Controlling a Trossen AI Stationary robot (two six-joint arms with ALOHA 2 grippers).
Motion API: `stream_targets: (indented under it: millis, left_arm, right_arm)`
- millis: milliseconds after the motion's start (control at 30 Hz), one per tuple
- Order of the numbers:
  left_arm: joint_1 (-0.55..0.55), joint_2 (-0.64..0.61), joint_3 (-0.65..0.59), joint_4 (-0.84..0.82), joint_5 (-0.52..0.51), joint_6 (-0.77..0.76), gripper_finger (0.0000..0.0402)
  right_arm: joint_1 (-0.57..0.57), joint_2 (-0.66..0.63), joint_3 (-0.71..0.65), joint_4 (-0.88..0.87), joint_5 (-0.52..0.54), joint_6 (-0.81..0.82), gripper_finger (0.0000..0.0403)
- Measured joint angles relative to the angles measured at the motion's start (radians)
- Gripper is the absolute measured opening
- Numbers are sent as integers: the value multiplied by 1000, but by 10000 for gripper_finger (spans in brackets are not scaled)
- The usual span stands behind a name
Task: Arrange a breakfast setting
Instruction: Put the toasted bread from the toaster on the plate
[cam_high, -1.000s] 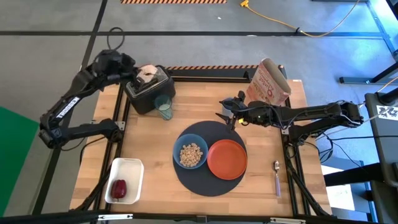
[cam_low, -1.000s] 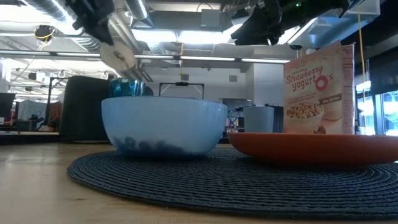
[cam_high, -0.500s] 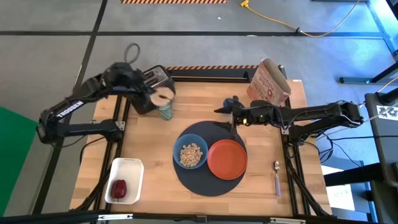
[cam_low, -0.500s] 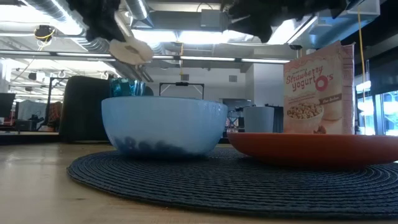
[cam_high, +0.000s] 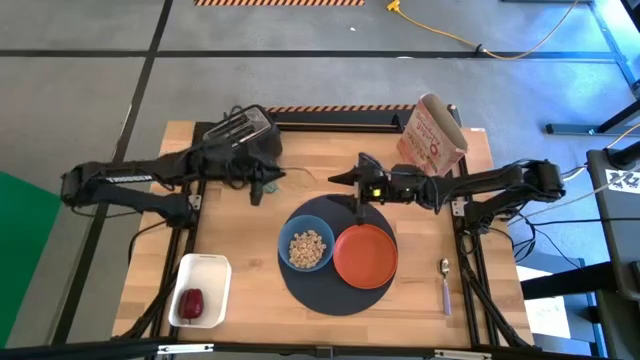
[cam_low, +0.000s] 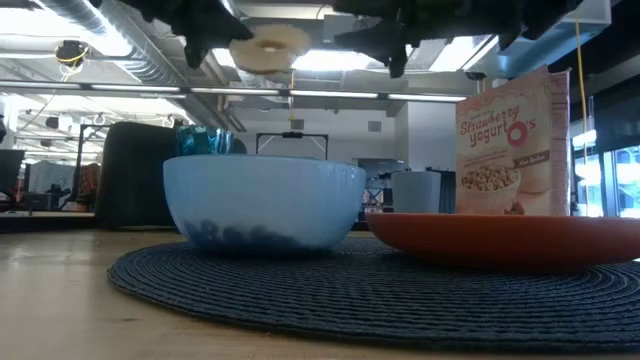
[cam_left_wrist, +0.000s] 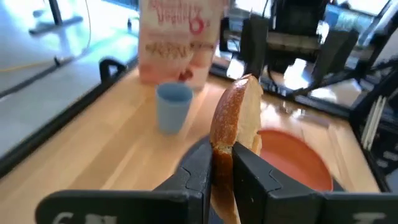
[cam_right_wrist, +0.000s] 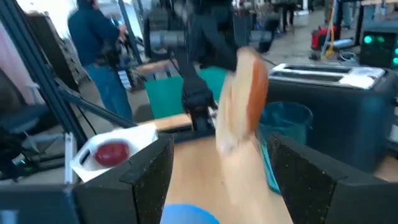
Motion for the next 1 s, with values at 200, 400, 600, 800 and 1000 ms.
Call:
stream_targets:
  millis: [200,400,600,800,1000]
  left_arm:
    - [-86,96,-30,140,-25,-2,46]
    - [-122,182,-29,243,-25,-2,46]
    - [-126,243,-29,332,-24,-2,46]
    - [-126,259,-28,366,-24,1,46]
    - [-126,259,-28,363,-24,1,46]
  right_arm:
    - [0,34,0,38,0,24,250]
    - [0,49,2,34,-75,36,250]
    - [0,49,2,36,-78,47,239]
    - [0,49,2,-13,-40,98,173]
    - [0,49,2,-24,-42,121,103]
